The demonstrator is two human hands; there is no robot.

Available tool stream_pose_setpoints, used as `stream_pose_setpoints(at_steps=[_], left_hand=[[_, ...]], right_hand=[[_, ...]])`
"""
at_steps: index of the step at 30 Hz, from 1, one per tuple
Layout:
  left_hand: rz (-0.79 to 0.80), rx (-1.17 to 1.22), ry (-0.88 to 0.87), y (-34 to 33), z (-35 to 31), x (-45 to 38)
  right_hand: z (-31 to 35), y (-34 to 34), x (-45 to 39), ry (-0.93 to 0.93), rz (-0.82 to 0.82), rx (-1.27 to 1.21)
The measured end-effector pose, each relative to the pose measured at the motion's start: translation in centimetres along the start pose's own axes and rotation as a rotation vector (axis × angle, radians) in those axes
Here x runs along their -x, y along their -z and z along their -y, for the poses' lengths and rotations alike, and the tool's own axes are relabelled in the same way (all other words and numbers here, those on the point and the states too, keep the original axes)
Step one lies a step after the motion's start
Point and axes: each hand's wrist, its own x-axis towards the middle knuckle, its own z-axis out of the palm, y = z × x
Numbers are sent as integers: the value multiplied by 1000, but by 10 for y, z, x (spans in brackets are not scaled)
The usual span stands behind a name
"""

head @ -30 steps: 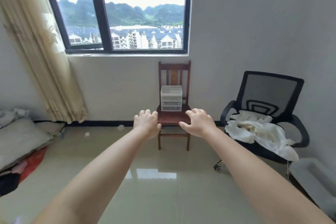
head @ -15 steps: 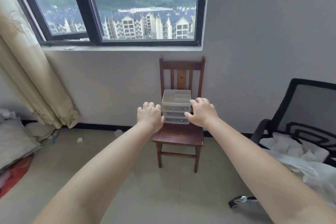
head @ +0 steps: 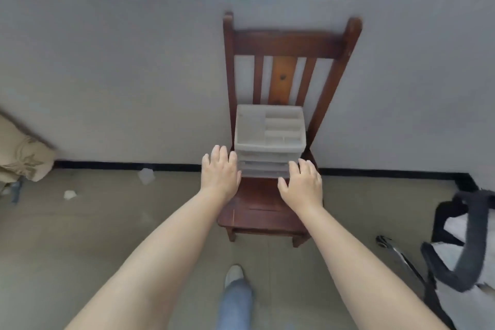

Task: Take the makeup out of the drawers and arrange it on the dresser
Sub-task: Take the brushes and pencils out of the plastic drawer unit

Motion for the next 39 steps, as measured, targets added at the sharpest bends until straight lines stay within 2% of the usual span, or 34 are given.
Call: stream_pose_setpoints(at_steps=[2, 5, 9, 12, 15, 17, 19, 21, 25, 27, 29, 32, 35, 37, 39], left_hand=[[85, -16, -10, -27, 5, -34], [-49, -39, -89, -72, 9, -88], [-55, 53, -161, -134, 13, -141], [-167, 72, -254, -172, 20, -161], [-299, 62, -345, -201, 30, -168], [-354, 62, -377, -211, 33, -170], [-403, 74, -407, -218, 37, -170], [-427, 93, -447, -222, 40, -171], [-467, 131, -489, -225, 43, -173], [-469, 149, -493, -225, 44, -174], [-463, 139, -496, -223, 44, -174], [-427, 117, -492, -219, 44, -173], [-403, 119, -491, -216, 43, -172], [-382, 119, -478, -212, 41, -171], [-352, 123, -436, -205, 38, -168]], right_hand=[[-5, -37, -25, -67, 81, -15], [-13, -89, -61, -153, 149, -62], [-24, -151, -106, -294, 237, -213], [-22, -183, -145, -543, 199, -640], [-19, -203, -181, -920, 143, -1336], [-19, -211, -194, -1048, 46, -1683], [-19, -214, -199, -1118, -15, -1898], [-21, -214, -199, -1153, -26, -2000], [-22, -218, -181, -1227, -82, -2079], [-21, -222, -158, -1263, -53, -2089], [-21, -227, -132, -1297, -10, -2056], [-24, -234, -107, -1374, -39, -2022], [-26, -234, -103, -1376, -24, -1999], [-26, -227, -104, -1361, 70, -1895], [-24, -212, -103, -1272, 337, -1598]])
